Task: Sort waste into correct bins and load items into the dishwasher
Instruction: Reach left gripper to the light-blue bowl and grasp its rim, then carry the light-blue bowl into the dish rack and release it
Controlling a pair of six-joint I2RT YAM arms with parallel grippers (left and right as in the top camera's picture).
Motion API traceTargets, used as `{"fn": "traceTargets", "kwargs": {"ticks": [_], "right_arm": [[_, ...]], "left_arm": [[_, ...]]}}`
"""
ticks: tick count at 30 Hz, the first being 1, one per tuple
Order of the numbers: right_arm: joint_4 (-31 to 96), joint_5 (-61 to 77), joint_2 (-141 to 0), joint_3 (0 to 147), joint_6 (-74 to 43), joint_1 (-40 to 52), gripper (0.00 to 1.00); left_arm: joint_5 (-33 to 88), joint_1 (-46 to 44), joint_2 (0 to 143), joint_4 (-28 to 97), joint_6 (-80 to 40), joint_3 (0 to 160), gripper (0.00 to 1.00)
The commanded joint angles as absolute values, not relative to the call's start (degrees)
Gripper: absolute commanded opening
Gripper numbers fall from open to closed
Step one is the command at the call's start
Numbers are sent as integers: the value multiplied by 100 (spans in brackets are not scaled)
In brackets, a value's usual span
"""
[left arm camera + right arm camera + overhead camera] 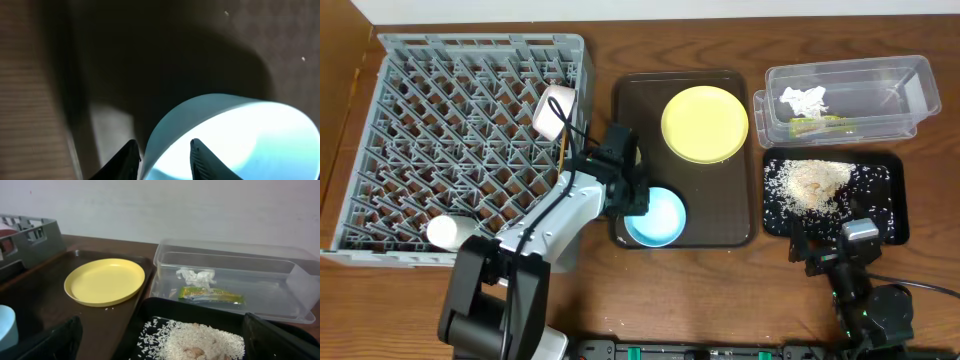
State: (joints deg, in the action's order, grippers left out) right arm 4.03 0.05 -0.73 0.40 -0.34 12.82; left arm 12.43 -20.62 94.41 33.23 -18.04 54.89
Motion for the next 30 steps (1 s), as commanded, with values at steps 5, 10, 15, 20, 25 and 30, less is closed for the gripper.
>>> {"fn": "traceTargets", "kwargs": {"ticks": [5, 10, 15, 20, 25, 30], "right_arm": [[427, 8, -62, 32, 27, 1205, 99], [427, 8, -62, 32, 27, 1205, 99], [427, 8, -62, 32, 27, 1205, 99], [427, 8, -62, 32, 27, 1205, 99], [427, 10, -64, 32, 27, 1205, 99], [427, 8, -64, 32, 27, 1205, 99]], "left_arm": [[1568, -2132, 9699, 2967, -1837, 4956, 27], [1691, -2115, 9719, 2987, -2008, 5037, 7], [-991, -1920, 8702, 4663, -2025, 6289, 8], [-4405, -1920, 7920, 5225, -2021, 6698, 8], [-6383, -1916, 7736, 5242, -1619, 6696, 8], [-7172, -1761, 8134, 5242, -829, 6661, 8]]}}
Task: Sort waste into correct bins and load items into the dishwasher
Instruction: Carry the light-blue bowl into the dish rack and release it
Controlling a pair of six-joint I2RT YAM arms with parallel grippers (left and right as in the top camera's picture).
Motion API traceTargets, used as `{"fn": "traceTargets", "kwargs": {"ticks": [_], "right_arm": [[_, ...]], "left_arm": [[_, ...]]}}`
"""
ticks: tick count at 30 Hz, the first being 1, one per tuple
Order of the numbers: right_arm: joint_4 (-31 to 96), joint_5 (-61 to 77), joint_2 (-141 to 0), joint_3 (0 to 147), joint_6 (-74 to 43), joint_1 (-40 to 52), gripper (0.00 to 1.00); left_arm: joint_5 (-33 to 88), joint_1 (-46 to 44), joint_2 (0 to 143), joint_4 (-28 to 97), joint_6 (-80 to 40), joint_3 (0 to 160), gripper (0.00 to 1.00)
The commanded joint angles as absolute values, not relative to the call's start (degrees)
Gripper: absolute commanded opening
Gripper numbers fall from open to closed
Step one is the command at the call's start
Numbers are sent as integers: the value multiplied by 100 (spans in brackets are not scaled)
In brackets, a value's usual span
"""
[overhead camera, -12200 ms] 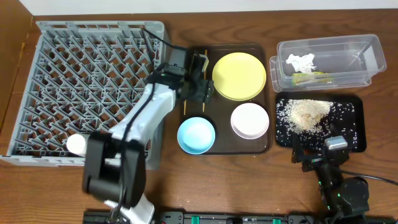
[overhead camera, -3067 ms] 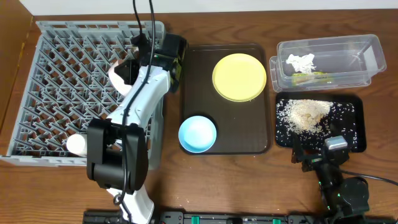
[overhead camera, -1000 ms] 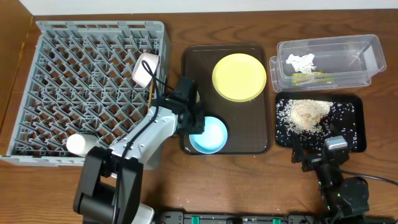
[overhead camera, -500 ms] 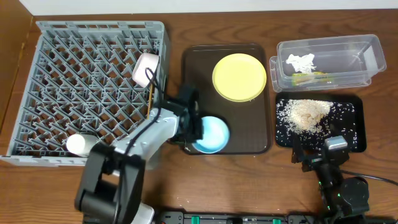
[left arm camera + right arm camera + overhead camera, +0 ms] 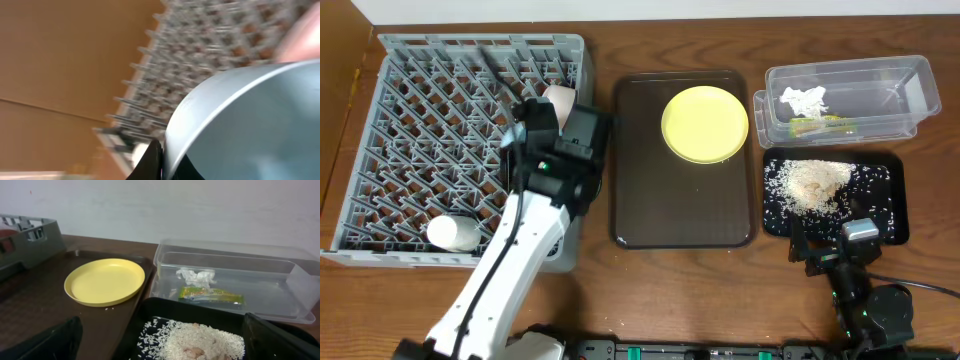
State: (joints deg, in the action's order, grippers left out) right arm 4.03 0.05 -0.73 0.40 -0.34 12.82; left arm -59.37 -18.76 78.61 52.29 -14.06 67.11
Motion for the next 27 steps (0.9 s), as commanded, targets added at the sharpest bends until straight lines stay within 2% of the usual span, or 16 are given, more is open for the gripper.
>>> {"fn": "traceTargets", "kwargs": {"ticks": [1, 7, 14, 19, 27], "right_arm": [[427, 8, -64, 32, 27, 1205, 99], [427, 8, -64, 32, 27, 1205, 99], [427, 10, -64, 32, 27, 1205, 99], [427, 8, -64, 32, 27, 1205, 99], [427, 8, -64, 32, 27, 1205, 99]], "left_arm": [[-7183, -1715, 8221, 5242, -814, 6661, 7], [-7166, -1334, 9135, 5223, -819, 6659, 7], [-7395, -1297, 9902, 5225, -1061, 6659, 8], [-6726, -1374, 9990, 5293, -1170, 6635, 8], [-6176, -1721, 9985, 5846, -1197, 6635, 35]]}}
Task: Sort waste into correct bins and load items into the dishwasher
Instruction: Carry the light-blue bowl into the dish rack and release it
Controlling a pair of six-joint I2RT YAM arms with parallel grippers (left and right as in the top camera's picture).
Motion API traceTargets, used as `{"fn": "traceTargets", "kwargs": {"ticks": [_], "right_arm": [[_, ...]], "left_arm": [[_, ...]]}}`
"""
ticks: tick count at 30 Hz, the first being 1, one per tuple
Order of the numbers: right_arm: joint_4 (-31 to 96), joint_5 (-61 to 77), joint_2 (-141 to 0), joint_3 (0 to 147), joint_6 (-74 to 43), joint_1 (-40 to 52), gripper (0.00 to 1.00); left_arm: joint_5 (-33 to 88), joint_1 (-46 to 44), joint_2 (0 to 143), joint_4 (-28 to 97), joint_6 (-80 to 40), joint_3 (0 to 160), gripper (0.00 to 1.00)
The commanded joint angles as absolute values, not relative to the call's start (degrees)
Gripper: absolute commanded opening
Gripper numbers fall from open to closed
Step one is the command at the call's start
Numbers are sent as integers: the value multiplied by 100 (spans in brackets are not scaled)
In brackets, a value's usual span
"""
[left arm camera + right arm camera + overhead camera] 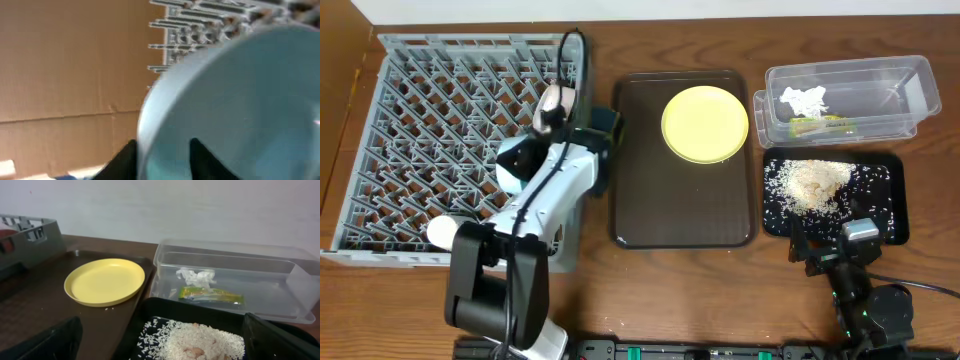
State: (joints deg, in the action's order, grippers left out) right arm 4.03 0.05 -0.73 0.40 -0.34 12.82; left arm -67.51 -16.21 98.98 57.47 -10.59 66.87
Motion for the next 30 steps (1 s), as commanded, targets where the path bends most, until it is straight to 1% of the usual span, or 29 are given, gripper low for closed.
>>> {"fn": "traceTargets", "kwargs": {"ticks": [1, 3, 5, 7, 12, 15, 17, 19, 22, 30], "right_arm": [[427, 8, -64, 32, 27, 1205, 99], [427, 8, -64, 32, 27, 1205, 99], [427, 8, -64, 32, 27, 1205, 99], [427, 8, -64, 32, 27, 1205, 99], [427, 8, -64, 32, 27, 1205, 99], [427, 8, -64, 32, 27, 1205, 99], [427, 8, -64, 32, 27, 1205, 99], [427, 8, -64, 32, 27, 1205, 99], [427, 8, -64, 32, 27, 1205, 99], [427, 8, -64, 32, 27, 1205, 99]], "left_arm": [[-6007, -1778, 9959, 5994, -1374, 6635, 42], [-5623, -1824, 9898, 6154, -1562, 6637, 46], [-5048, -1837, 9802, 6217, -1616, 6637, 48], [-4143, -1835, 9631, 6233, -1776, 6637, 50], [-2486, -1835, 9113, 6252, -1780, 6637, 50], [-1503, -1835, 8733, 6189, -1813, 6637, 56], [-875, -1835, 8486, 6167, -1813, 6637, 57], [-683, -1835, 8322, 6167, -1811, 6637, 58], [-899, -1780, 8195, 6101, -1804, 6635, 61], [-1015, -1516, 8241, 5806, -1752, 6635, 61]]}}
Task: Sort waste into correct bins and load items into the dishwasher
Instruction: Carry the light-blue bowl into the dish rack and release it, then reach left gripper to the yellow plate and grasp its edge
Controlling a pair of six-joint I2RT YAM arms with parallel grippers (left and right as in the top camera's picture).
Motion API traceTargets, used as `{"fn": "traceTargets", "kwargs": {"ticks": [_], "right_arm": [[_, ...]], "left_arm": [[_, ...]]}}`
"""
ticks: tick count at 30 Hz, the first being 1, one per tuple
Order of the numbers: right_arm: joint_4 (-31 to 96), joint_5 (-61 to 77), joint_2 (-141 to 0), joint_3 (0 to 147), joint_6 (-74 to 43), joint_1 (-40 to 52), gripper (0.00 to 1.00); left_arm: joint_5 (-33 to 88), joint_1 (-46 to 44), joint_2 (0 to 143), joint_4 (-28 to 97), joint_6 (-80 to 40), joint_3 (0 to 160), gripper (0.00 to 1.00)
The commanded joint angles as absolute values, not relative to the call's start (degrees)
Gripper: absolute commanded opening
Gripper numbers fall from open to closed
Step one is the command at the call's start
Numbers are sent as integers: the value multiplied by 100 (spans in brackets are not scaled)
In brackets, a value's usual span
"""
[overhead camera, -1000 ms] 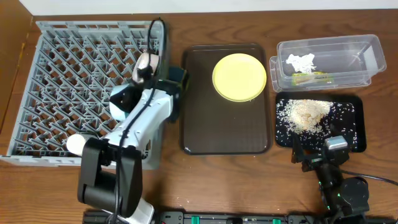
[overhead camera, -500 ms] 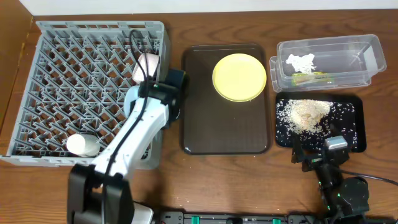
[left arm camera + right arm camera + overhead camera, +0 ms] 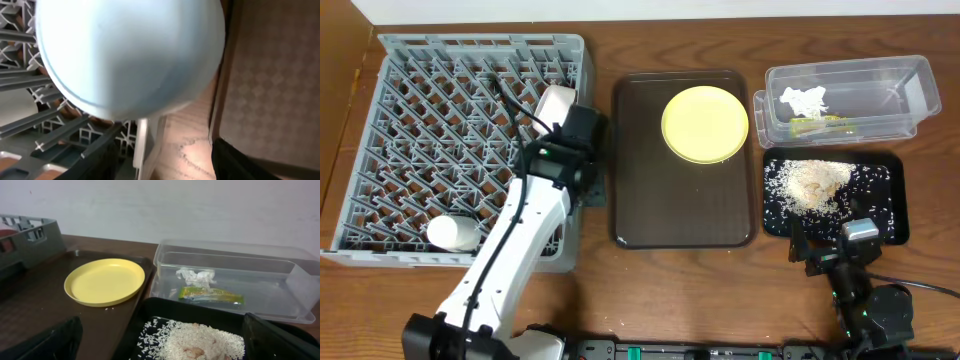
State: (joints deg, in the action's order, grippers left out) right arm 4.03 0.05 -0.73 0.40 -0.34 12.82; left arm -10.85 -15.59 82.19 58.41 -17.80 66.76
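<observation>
The light blue bowl (image 3: 130,50) lies bottom up on the tines at the right edge of the grey dish rack (image 3: 420,130). My left gripper (image 3: 165,160) hangs open just behind the bowl, its fingers (image 3: 95,155) spread wide and holding nothing. In the overhead view the left arm (image 3: 565,150) covers the bowl. A yellow plate (image 3: 705,123) sits at the back of the brown tray (image 3: 680,215). My right gripper (image 3: 165,345) rests open near the table's front right, facing the black tray of rice (image 3: 205,340).
A pinkish cup (image 3: 555,105) stands in the rack beside the left gripper, and a white cup (image 3: 451,233) lies at the rack's front. A clear bin (image 3: 845,100) at the back right holds a crumpled tissue (image 3: 804,99) and a green wrapper (image 3: 815,123).
My left gripper, shut on the bowl's rim a second ago, is now open. The bowl lies upside down on the rack's right edge. The right arm has not moved.
My left gripper first had its fingers round the blue bowl's rim on the brown tray. Then the bowl was off the tray and held over the rack. It stayed gripped at the rack's right side, and now rests there, let go.
</observation>
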Motion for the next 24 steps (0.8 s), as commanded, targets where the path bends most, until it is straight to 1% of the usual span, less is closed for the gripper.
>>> {"fn": "traceTargets", "kwargs": {"ticks": [1, 3, 6, 8, 13, 14, 16, 20, 24], "right_arm": [[427, 8, -64, 32, 27, 1205, 99], [427, 8, -64, 32, 27, 1205, 99], [427, 8, -64, 32, 27, 1205, 99], [427, 8, -64, 32, 27, 1205, 99], [427, 8, -64, 32, 27, 1205, 99], [427, 8, -64, 32, 30, 1205, 99], [427, 8, -64, 32, 27, 1205, 99], [427, 8, -64, 32, 27, 1205, 99], [427, 8, -64, 32, 27, 1205, 99]], "left_arm": [[-1015, -1516, 8241, 5771, -1708, 6635, 61], [-1142, -1516, 8241, 5745, -1660, 6635, 61], [-1894, -1505, 8243, 5747, -1662, 6630, 61], [-2141, -1441, 8243, 5756, -1660, 6617, 61], [-2169, -974, 8243, 5682, -1776, 6490, 60], [-2163, -878, 8243, 5640, -1789, 6482, 59], [-2154, -751, 8217, 5592, -1621, 6519, 53], [-2132, -923, 8031, 6045, -1551, 6897, 52], [-2123, -1212, 7655, 6016, -1553, 7118, 53]]}}
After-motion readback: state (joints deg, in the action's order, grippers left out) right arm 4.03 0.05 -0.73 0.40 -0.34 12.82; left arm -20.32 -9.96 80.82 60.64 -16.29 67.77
